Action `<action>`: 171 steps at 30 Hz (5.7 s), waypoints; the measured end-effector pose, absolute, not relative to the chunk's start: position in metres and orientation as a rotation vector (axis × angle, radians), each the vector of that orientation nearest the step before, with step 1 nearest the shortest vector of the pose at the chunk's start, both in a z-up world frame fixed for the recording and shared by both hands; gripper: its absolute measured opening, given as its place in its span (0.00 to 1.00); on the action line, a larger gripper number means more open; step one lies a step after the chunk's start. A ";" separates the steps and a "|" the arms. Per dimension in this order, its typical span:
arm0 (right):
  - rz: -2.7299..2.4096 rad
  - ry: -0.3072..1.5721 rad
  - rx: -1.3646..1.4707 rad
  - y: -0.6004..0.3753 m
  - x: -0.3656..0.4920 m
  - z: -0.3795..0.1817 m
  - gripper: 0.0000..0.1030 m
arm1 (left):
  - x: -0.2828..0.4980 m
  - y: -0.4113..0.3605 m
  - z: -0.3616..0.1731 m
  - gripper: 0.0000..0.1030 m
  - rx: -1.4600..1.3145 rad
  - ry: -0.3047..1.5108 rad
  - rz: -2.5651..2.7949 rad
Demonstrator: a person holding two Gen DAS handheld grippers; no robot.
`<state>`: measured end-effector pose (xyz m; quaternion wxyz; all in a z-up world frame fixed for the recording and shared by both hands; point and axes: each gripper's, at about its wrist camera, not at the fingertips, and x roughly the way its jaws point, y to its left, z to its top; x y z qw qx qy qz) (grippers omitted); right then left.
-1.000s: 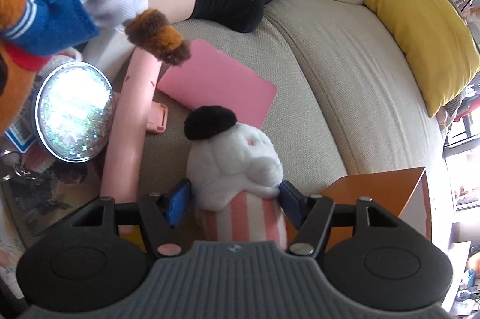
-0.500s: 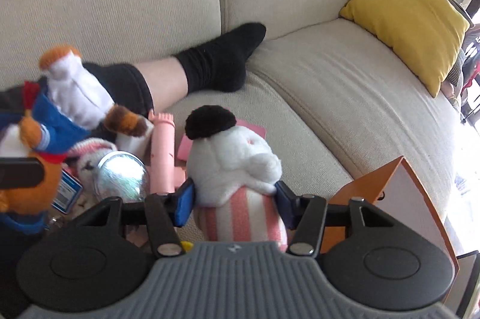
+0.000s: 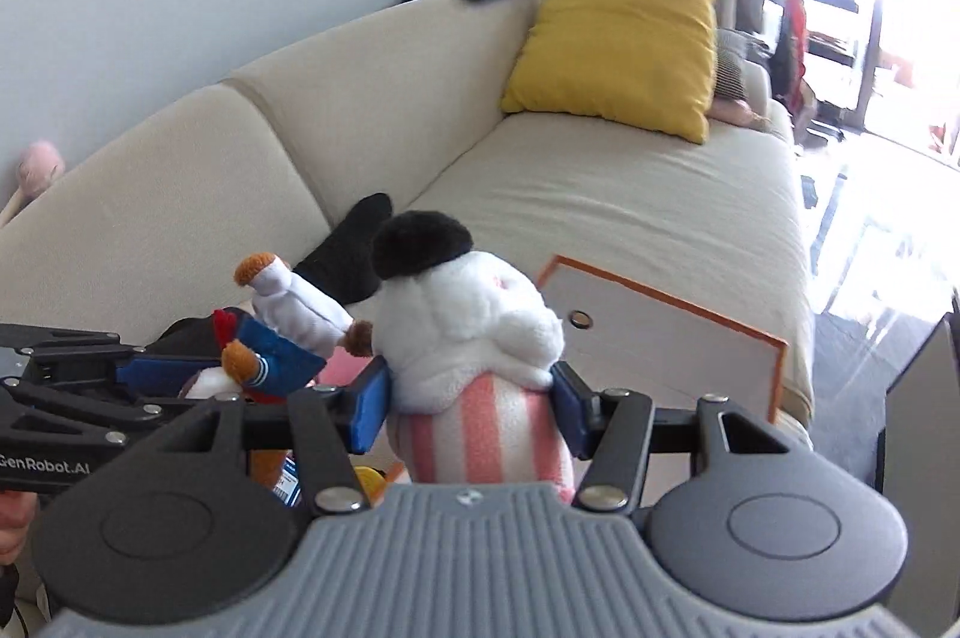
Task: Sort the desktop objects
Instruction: 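Lift both held plushes and carry them over the orange box, then lower plushes into the box and open both tools to release, then withdraw both open tools from the box back to the item pile, then grasp the crocheted white bunny with the left tool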
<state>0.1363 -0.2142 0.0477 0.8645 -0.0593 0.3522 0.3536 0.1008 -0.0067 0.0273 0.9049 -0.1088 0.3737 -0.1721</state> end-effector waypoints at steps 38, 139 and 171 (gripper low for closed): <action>0.503 1.198 0.164 -0.244 0.185 -0.077 0.58 | 0.136 -0.109 -0.071 0.53 0.231 0.974 -0.391; 0.997 1.070 -0.443 -0.060 0.105 -0.070 0.45 | 0.066 0.047 -0.099 0.69 0.494 1.097 -0.019; 1.034 1.048 -0.506 -0.049 0.119 -0.069 0.41 | 0.066 0.125 -0.059 0.47 -0.145 1.012 -0.107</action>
